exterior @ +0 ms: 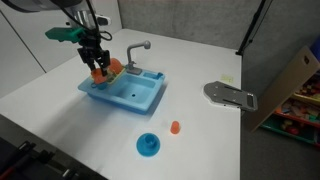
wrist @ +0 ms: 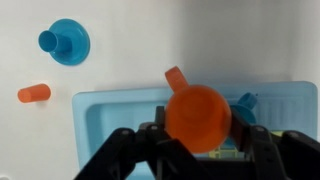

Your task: Stack up the cups on the mini sink

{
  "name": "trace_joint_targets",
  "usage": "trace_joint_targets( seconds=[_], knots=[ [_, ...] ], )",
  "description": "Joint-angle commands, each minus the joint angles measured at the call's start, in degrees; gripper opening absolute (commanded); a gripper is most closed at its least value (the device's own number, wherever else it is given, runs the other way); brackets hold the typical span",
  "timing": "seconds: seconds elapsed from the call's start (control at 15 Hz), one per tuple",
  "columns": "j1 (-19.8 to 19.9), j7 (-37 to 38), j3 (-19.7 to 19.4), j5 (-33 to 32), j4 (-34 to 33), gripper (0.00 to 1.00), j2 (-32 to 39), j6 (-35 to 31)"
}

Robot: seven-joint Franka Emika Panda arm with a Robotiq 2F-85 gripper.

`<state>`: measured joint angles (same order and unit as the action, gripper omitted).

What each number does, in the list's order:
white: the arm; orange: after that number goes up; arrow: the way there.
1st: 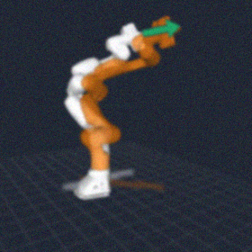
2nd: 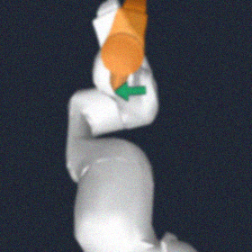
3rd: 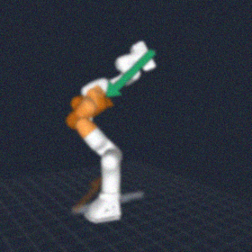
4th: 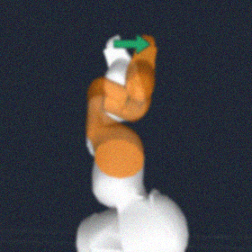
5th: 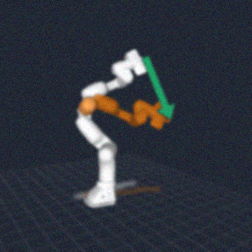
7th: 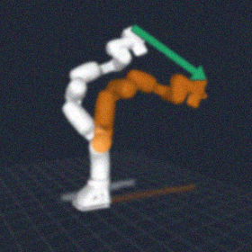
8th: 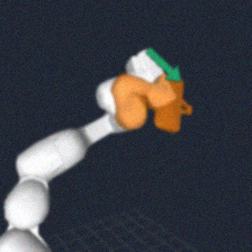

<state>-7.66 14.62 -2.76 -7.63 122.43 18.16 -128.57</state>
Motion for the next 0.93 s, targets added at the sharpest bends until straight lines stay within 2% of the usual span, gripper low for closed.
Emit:
trace_joint_targets(
  seconds=[0.0,0.53,0.6,0.67,0.87],
  knots=[
    [-0.67,4.29,0.77,-1.75,3.70,0.37,-3.17,-2.72],
    [-2.02,8.73,1.35,-2.55,6.55,0.37,-4.10,-8.46],
    [-1.32,6.68,1.90,-0.93,4.44,0.37,-2.02,-7.20],
    [-1.36,6.76,1.92,-1.03,4.55,0.62,-1.97,-7.32],
    [-1.35,6.75,1.92,-1.02,4.55,0.62,-1.79,-7.32]
  ],
)
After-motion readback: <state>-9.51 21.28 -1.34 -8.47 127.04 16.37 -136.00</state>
